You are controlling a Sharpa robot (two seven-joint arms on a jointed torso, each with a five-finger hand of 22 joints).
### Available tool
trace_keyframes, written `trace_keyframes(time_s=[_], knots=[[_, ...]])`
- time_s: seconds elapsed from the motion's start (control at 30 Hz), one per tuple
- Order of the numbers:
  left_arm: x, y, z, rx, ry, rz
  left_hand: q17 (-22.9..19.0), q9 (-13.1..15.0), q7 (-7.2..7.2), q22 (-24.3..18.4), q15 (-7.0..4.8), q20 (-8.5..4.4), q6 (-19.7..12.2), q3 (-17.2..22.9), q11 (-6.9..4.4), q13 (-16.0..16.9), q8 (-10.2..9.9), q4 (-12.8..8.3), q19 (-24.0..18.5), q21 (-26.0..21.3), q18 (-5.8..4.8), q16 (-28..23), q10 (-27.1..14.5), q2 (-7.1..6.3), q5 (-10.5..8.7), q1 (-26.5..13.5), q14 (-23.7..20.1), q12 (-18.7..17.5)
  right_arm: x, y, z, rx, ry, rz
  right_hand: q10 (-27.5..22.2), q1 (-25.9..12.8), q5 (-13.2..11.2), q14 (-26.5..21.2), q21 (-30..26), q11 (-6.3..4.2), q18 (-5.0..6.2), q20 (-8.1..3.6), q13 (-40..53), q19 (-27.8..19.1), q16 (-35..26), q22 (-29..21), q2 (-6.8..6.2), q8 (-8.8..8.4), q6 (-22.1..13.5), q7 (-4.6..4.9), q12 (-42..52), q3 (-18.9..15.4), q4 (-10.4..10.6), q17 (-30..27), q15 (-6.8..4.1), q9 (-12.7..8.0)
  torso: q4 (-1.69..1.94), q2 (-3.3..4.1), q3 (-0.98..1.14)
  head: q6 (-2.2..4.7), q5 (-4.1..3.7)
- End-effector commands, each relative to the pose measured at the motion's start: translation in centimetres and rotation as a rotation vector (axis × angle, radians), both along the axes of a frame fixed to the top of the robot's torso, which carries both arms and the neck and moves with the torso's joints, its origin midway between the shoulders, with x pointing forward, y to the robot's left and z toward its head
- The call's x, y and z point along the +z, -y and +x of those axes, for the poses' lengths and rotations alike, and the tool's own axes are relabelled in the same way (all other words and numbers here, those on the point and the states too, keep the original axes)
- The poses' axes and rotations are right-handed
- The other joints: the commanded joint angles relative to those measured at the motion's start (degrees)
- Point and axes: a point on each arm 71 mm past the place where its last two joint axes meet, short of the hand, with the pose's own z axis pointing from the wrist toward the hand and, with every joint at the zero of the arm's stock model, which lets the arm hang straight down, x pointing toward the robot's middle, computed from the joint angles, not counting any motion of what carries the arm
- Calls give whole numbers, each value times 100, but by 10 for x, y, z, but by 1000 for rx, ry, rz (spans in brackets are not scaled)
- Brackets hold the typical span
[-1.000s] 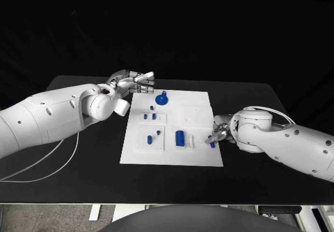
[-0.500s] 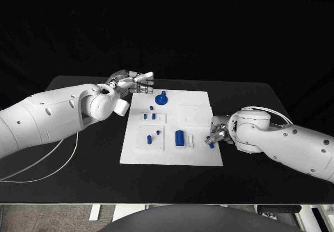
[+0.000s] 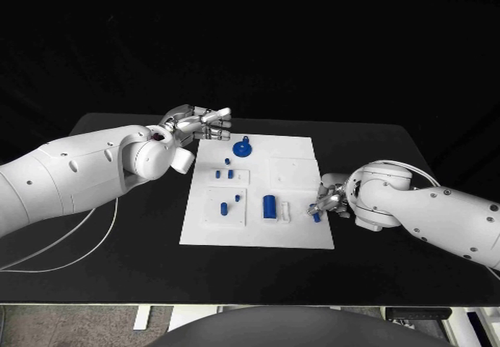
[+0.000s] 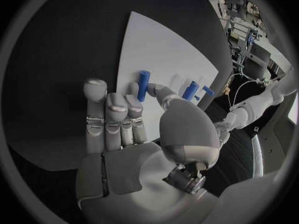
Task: Assemble the parts on the task board
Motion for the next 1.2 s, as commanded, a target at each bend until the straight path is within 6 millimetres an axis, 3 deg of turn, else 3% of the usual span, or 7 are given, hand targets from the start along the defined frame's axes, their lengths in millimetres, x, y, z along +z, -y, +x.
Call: trace_keyframes(time_s=[0.03, 0.2, 0.73, 1.1, 1.2], knots=[[1, 3, 0, -17, 4, -5, 7, 3, 6, 7, -9, -17, -43, -8, 12, 5, 3, 34, -31, 38, 23, -24, -41, -21, -32, 3, -38, 8, -22, 10, -12, -105, -112, -5, 19, -25, -13, 14, 6, -33, 99, 29, 8, 273, 41, 3, 32, -28, -177, 151, 27, 1047, -1113, 11, 19, -5374, -5, 2, 0, 15, 8], [1, 3, 0, -18, 4, -5, 7, 3, 6, 7, -9, -17, -43, -8, 12, 5, 3, 34, -31, 38, 23, -24, -41, -21, -32, 3, -38, 8, -16, 11, -8, -180, -83, 88, 14, -29, -162, 11, -12, -60, 98, 8, -11, 283, 26, -16, 21, -29, -76, 112, -6, 818, -1050, -2, -5, -5364, -1, -1, -6, 26, 5], [1, 4, 0, -19, 4, -4, 8, 4, -1, 7, -9, -17, -31, -12, 13, 5, 5, 25, -31, 38, 23, -23, -44, -17, -34, 4, -34, 7, 16, 0, -2, -262, -39, 281, 21, 1, -44, 10, 18, -74, 91, -17, -10, 287, 22, -35, 12, -26, -10, 92, -16, 690, -1022, 2, -28, -5362, 8, 5, 0, 26, 34], [1, 4, 0, -23, 2, -5, 8, 4, -1, 7, -9, -17, -31, -12, 13, 5, 5, 25, -31, 38, 23, -23, -44, -17, -34, 4, -34, 7, 21, -14, -2, -246, -64, 322, 20, 10, -121, 13, 16, -74, 87, -17, -18, 286, 10, -53, 0, -26, -2, 85, -33, 609, -973, -3, -28, -5361, -1, 3, -9, 22, 49], [1, 5, 0, -24, 1, -4, 8, 4, -1, 7, -9, -17, -31, -12, 13, 5, 5, 25, -31, 38, 23, -23, -44, -17, -34, 4, -34, 7, 20, -16, -2, -242, -73, 322, 19, 20, -142, 11, -5, -77, 84, -16, -13, 282, 3, -65, 6, -26, 18, 77, -29, 563, -953, -7, -27, -5359, 1, 6, -3, 24, 55]])
